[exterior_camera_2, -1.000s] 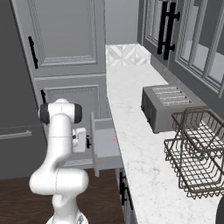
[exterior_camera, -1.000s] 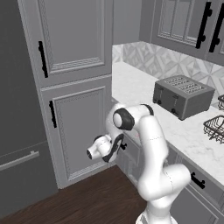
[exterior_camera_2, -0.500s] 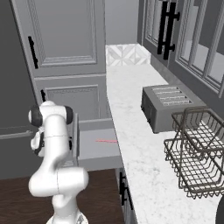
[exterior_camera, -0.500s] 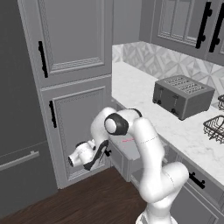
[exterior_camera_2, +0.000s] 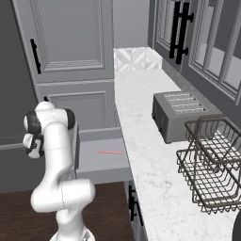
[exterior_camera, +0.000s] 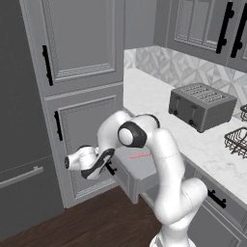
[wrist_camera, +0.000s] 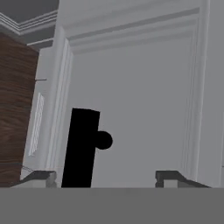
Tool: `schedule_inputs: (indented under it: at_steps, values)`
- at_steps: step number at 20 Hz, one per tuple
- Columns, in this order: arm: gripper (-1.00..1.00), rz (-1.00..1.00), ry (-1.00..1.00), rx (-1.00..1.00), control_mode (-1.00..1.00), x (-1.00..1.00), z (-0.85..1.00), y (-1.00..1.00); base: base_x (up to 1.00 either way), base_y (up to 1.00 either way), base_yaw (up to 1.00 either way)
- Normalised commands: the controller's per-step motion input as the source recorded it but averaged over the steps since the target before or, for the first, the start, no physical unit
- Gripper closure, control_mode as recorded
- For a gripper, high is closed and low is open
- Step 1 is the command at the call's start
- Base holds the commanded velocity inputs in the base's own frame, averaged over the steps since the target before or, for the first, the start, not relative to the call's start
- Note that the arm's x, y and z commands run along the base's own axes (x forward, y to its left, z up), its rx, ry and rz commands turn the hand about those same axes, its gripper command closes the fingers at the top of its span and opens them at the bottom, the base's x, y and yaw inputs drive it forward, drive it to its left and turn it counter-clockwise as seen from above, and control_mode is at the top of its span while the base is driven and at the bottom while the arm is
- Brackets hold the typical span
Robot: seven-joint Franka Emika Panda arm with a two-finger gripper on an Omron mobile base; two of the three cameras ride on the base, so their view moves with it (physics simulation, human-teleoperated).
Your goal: Take a straw from the drawer in front and place it inside the glass cup on the dining counter.
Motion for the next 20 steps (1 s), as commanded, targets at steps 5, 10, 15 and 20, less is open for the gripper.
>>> schedule_inputs:
  at_steps: [5, 10, 15, 20]
  values:
    - [-1.00, 0.00, 0.29, 0.47, -1.00, -0.15, 0.51, 0.05, 0.00, 0.00, 0.00]
    - [-1.00, 0.00, 0.09, 0.37, -1.00, -0.33, 0.93, -0.08, 0.00, 0.00, 0.00]
    - [-1.00, 0.00, 0.00, 0.10, -1.00, -0.09, 0.83, -0.59, 0.00, 0.00, 0.00]
    - [-1.00, 0.00, 0.01, 0.01, -1.00, 0.28, 0.20, -0.79, 0.00, 0.00, 0.00]
